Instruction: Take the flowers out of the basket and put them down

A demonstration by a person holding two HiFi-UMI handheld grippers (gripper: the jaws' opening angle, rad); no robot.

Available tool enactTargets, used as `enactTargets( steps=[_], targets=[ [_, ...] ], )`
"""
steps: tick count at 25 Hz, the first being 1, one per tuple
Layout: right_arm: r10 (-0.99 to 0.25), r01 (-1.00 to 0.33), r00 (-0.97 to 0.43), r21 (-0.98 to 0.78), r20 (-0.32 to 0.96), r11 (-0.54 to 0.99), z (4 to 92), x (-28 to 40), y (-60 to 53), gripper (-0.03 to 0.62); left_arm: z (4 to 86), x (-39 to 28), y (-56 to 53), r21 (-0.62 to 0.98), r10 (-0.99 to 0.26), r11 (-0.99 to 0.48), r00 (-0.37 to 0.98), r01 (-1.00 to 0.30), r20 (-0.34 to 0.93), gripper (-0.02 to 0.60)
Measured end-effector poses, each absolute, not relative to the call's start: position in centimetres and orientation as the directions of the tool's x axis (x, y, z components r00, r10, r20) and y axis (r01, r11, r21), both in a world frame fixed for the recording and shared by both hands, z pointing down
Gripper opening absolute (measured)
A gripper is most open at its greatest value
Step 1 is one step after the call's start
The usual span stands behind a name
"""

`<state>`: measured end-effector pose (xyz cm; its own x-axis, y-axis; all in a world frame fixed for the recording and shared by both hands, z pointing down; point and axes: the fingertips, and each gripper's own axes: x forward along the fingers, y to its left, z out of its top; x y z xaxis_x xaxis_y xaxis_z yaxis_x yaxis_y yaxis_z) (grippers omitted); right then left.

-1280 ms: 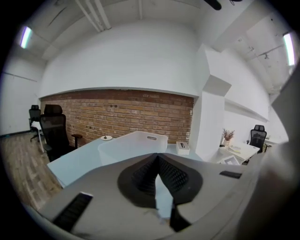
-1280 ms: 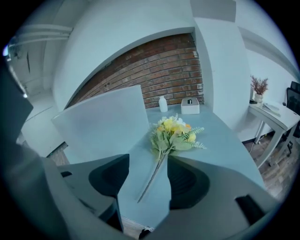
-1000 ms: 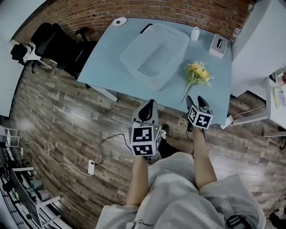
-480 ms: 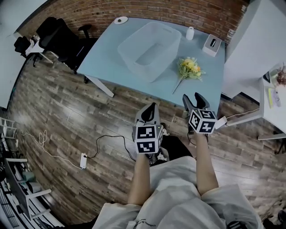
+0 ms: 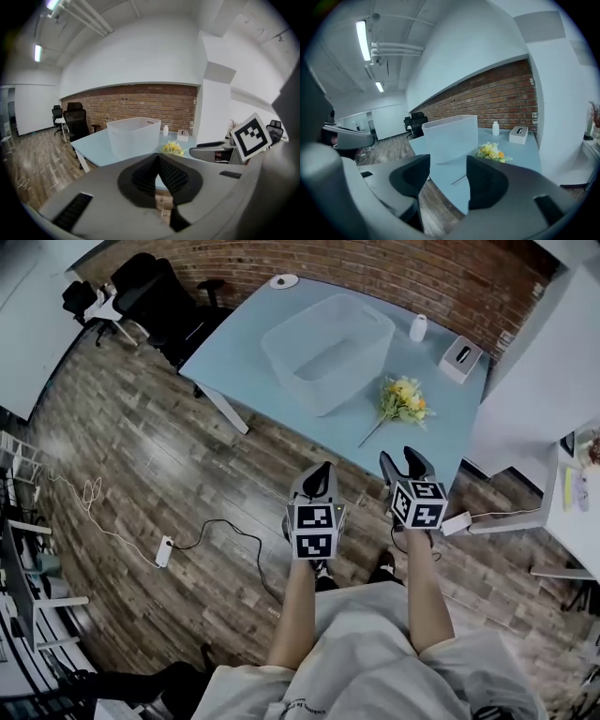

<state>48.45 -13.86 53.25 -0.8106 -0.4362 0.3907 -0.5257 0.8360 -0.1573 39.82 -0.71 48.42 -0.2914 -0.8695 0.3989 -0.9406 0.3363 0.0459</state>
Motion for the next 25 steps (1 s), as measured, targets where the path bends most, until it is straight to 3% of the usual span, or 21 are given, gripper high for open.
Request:
enactTargets(
  steps=[1, 8, 25],
  targets=[
    [-0.427, -0.515, -0.816, -0.155, 0.390, 0.843, 53.1, 48.6, -14.0, 0.264, 48.3, 40.0, -0.9, 0.045, -0.865, 0.355, -0.309, -0.934, 0.395, 0.018],
    [-0.404, -0.477, -0.846, -0.158, 0.347, 0.864, 52.5, 50.8, -15.4, 0.011, 48.6, 43.6, -2.9, 0.040, -0.844, 0.420, -0.374, -0.907, 0.384, 0.018],
    [-0.263, -0.356, -0.882, -0.188, 0.390, 0.915, 54.0, 53.9, -17.7, 0.005, 49.0, 49.0, -6.3, 0.000, -0.808, 0.482, -0.444, -0.876, 0.386, 0.018]
  ],
)
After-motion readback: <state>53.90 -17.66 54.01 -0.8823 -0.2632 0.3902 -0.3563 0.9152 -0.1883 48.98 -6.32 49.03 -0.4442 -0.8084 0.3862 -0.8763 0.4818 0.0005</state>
